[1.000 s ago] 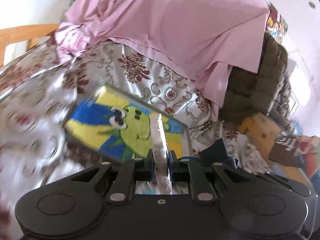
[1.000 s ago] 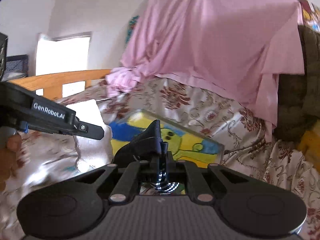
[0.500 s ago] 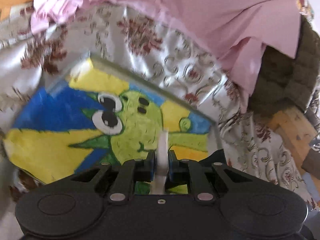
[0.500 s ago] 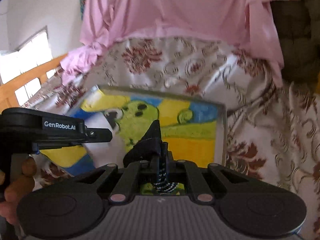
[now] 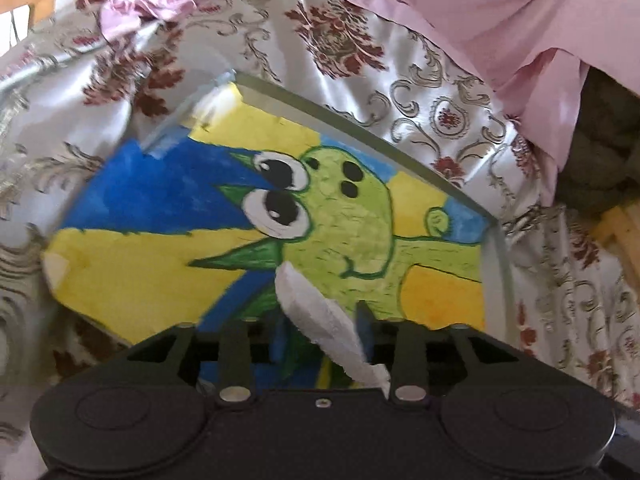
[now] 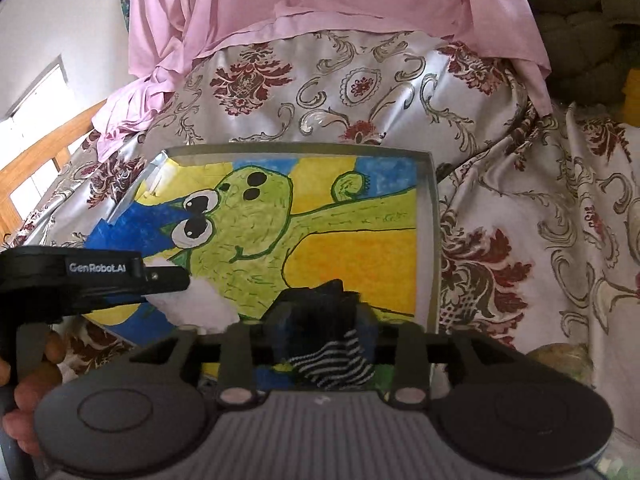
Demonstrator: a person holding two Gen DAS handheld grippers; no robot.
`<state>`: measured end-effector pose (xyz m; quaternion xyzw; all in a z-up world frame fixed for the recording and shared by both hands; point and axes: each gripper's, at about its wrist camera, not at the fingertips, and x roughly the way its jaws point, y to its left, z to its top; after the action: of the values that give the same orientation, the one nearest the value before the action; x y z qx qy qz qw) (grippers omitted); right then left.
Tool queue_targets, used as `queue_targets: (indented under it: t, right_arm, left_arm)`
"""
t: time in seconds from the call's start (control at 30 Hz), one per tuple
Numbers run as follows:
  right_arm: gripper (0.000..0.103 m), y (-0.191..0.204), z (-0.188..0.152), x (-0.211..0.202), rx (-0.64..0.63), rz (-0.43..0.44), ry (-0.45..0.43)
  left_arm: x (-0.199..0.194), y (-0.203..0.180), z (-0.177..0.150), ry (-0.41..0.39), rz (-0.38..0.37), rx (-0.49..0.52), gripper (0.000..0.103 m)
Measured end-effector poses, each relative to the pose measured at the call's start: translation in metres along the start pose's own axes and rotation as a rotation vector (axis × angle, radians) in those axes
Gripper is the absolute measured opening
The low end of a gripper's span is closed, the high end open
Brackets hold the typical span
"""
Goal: Organize soft objects
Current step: 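Carry the cloth with the left tool into the painted tray while the right tool drops the sock there, then lift both open tools away from the painted tray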
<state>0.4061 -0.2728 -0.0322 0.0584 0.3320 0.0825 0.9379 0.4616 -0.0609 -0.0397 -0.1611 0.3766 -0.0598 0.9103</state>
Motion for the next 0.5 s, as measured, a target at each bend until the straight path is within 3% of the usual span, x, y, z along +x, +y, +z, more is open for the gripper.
queue_targets:
  t: [0.03,0.13,0.27,0.37,0.43,0.5]
  right_arm:
    - [0.056,0.000,0.000,-0.004,0.002,-0.003,-0.006]
    - [0.068,0.001,0.000,-0.020,0.002,-0.010,-0.035]
    - [0.083,0.003,-0.002,-0.054,-0.018,-0.018,-0.111]
    - [0.090,0.007,-0.006,-0.086,-0.026,-0.027,-0.175]
    - [0.100,0.009,-0.009,-0.108,-0.026,-0.031,-0.224]
    - [0.103,0.016,-0.013,-0.136,-0.034,-0.054,-0.290]
  left_arm:
    - [-0.004,0.000,0.000,-0.009,0.014,0.006,0.058]
    - [-0.021,-0.002,0.000,-0.043,0.033,0.021,0.070]
    - [-0.053,-0.011,-0.006,-0.099,0.030,0.075,0.078]
    - [-0.091,-0.018,-0.016,-0.180,0.006,0.126,0.085]
    - [-0.117,-0.022,-0.023,-0.227,-0.007,0.153,0.091]
    - [-0.144,-0.024,-0.030,-0.277,-0.016,0.166,0.094]
